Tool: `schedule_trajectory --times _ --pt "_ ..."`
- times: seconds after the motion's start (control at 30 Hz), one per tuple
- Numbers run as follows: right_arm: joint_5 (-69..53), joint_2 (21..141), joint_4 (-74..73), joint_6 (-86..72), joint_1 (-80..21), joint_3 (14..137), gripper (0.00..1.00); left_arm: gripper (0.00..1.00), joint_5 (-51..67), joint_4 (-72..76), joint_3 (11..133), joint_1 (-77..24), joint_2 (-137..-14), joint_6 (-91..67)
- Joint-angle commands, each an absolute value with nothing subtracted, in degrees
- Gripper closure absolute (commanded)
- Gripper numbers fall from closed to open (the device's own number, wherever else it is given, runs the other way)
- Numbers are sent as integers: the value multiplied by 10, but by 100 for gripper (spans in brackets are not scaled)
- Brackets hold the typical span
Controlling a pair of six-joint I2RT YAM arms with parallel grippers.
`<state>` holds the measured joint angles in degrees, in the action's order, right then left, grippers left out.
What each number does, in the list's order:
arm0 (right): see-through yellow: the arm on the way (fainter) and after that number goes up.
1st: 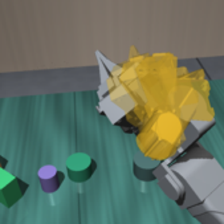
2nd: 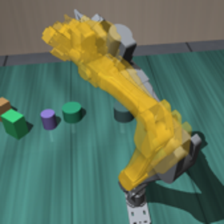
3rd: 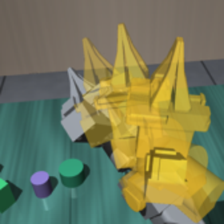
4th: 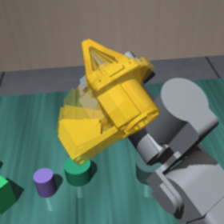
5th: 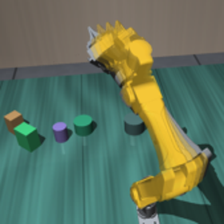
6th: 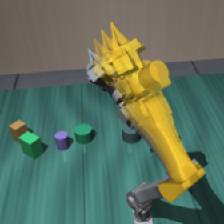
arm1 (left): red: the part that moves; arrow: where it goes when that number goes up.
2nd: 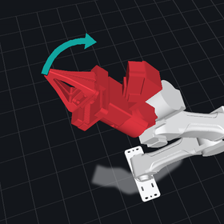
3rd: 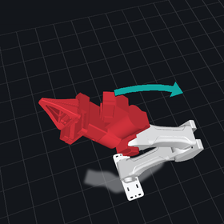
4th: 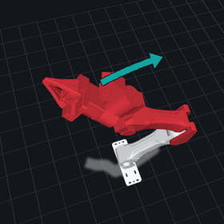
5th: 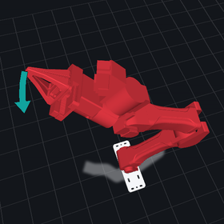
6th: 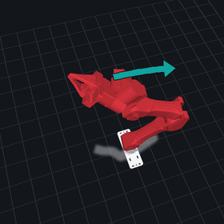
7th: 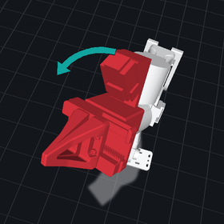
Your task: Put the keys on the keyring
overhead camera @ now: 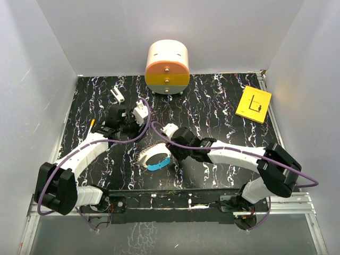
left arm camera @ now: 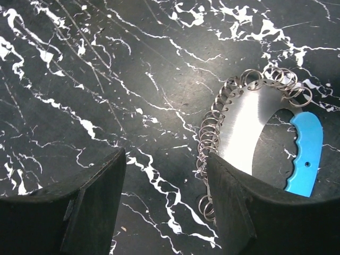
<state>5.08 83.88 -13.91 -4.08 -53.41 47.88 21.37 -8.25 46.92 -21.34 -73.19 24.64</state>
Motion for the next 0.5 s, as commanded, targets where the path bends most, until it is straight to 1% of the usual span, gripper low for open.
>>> schedule_trajectory --times 0.0,0.2,0.33,0.47 --pt "71 850 -110 26 -537 500 59 39 197 -66 459 -204 -698 237" --pt "73 882 -111 45 -537 528 63 39 170 -55 444 -201 -680 237" --pt "64 892 -104 50 -539 529 63 39 125 -43 431 -199 -669 225" --pt "58 895 -95 55 -543 521 64 37 85 -29 430 -188 -662 199"
